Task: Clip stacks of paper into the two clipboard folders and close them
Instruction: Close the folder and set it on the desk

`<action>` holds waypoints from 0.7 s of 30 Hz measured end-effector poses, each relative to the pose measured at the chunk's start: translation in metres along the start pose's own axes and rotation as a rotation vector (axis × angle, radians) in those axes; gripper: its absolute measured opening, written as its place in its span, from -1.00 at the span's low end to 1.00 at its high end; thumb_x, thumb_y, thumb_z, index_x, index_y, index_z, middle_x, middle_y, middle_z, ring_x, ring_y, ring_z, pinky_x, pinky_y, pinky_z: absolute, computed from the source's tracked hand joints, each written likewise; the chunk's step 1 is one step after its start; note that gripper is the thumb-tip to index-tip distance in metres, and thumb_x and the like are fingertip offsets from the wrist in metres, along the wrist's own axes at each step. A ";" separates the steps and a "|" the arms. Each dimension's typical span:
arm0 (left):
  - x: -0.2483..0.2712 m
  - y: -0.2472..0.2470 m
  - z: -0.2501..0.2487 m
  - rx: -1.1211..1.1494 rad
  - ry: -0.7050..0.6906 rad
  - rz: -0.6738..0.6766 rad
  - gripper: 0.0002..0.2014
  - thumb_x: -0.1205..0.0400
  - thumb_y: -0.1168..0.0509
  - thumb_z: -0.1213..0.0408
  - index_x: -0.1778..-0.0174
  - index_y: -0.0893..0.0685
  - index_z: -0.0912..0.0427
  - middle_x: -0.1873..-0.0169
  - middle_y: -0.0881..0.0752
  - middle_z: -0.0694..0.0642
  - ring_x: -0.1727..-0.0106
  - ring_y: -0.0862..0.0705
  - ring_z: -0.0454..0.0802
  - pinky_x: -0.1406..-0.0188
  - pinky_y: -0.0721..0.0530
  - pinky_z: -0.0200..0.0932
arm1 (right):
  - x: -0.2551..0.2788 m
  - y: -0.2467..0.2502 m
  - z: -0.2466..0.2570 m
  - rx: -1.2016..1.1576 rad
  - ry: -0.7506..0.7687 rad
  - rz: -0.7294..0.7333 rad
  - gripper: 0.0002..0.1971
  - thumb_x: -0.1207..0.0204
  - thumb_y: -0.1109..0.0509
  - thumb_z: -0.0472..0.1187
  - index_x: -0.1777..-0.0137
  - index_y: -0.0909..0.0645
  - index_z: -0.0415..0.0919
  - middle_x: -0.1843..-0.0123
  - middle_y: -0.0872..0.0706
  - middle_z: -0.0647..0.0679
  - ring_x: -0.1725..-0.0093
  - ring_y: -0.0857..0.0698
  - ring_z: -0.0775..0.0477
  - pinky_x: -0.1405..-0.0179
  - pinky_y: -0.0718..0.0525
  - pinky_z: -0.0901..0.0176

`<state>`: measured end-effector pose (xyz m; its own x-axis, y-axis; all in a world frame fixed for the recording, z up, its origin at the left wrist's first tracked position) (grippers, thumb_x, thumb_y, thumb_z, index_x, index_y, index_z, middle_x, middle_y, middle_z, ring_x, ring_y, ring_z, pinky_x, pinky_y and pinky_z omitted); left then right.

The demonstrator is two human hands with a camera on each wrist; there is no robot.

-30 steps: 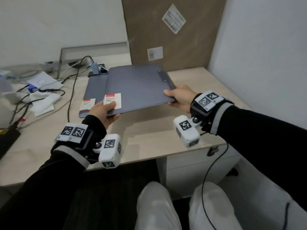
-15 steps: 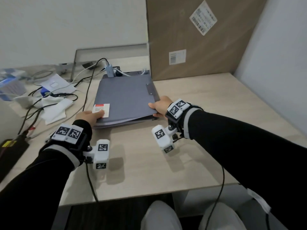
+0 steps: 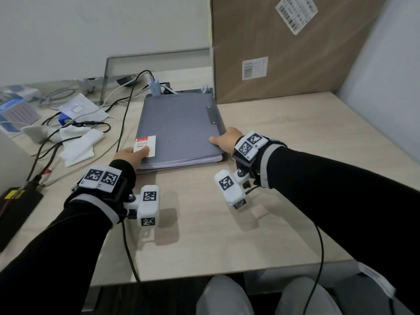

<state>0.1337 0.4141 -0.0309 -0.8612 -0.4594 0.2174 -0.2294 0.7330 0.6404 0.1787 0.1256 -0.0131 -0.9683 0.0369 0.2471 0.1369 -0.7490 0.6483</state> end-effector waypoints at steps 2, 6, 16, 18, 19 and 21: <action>-0.004 -0.001 0.001 -0.049 -0.010 0.011 -0.54 -0.66 -0.19 0.09 -0.36 -0.56 0.34 -0.33 -0.62 0.32 -0.34 -0.58 0.28 -0.37 -0.46 0.00 | -0.001 -0.002 0.001 0.020 0.004 -0.006 -0.55 -0.52 -0.37 -0.03 -0.28 -0.56 -0.36 -0.25 -0.70 -0.22 -0.23 -0.67 -0.28 -0.31 -0.60 -0.08; -0.009 -0.003 0.002 -0.149 -0.040 0.015 -0.52 -0.67 -0.16 0.08 -0.45 -0.45 0.27 -0.42 -0.54 0.28 -0.43 -0.50 0.26 -0.45 -0.39 0.00 | -0.003 -0.006 0.004 0.115 0.016 -0.015 -0.57 -0.53 -0.37 -0.23 -0.37 -0.45 -0.36 -0.35 -0.62 -0.23 -0.32 -0.62 -0.24 -0.24 -0.58 0.08; -0.009 -0.005 0.004 -0.241 0.005 -0.016 -0.44 -0.57 -0.18 -0.04 -0.46 -0.41 0.15 -0.40 -0.52 0.34 -0.37 -0.52 0.34 -0.37 -0.43 0.02 | -0.003 -0.010 0.002 0.150 0.048 0.025 -0.50 -0.50 -0.42 -0.13 -0.37 -0.43 -0.32 -0.31 -0.64 -0.20 -0.26 -0.64 -0.24 -0.21 -0.58 0.05; -0.001 -0.003 0.001 -0.168 0.032 0.007 -0.35 -0.44 -0.19 -0.09 -0.43 -0.45 0.16 -0.38 -0.55 0.32 -0.36 -0.54 0.32 -0.39 -0.44 0.03 | 0.003 -0.007 0.001 0.105 0.049 0.024 -0.48 -0.50 -0.41 -0.10 -0.41 -0.42 -0.30 -0.35 -0.62 -0.19 -0.28 -0.63 -0.24 -0.21 -0.58 0.05; 0.004 -0.001 -0.002 -0.136 0.043 0.013 -0.33 -0.45 -0.19 -0.07 -0.45 -0.43 0.18 -0.42 -0.52 0.31 -0.40 -0.51 0.29 -0.42 -0.41 0.02 | 0.008 -0.002 0.003 0.072 0.051 0.023 -0.47 -0.51 -0.40 -0.09 -0.43 -0.41 -0.29 -0.38 -0.60 -0.19 -0.31 -0.61 -0.23 -0.22 -0.55 0.07; 0.011 0.008 -0.007 -0.028 0.041 -0.024 -0.34 -0.59 -0.20 0.00 -0.58 -0.29 0.22 -0.56 -0.37 0.25 -0.56 -0.37 0.21 -0.53 -0.29 -0.02 | 0.017 0.012 0.006 0.001 0.079 -0.016 -0.45 -0.57 -0.34 -0.12 -0.51 -0.34 -0.31 -0.49 -0.50 -0.21 -0.43 -0.52 -0.23 -0.30 -0.47 0.09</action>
Point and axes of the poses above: each hand's wrist, its own x-axis away from the middle knuckle, its own y-axis out of the back of the hand, z = x × y, the point moved 10 cm from there along -x, towards the middle knuckle
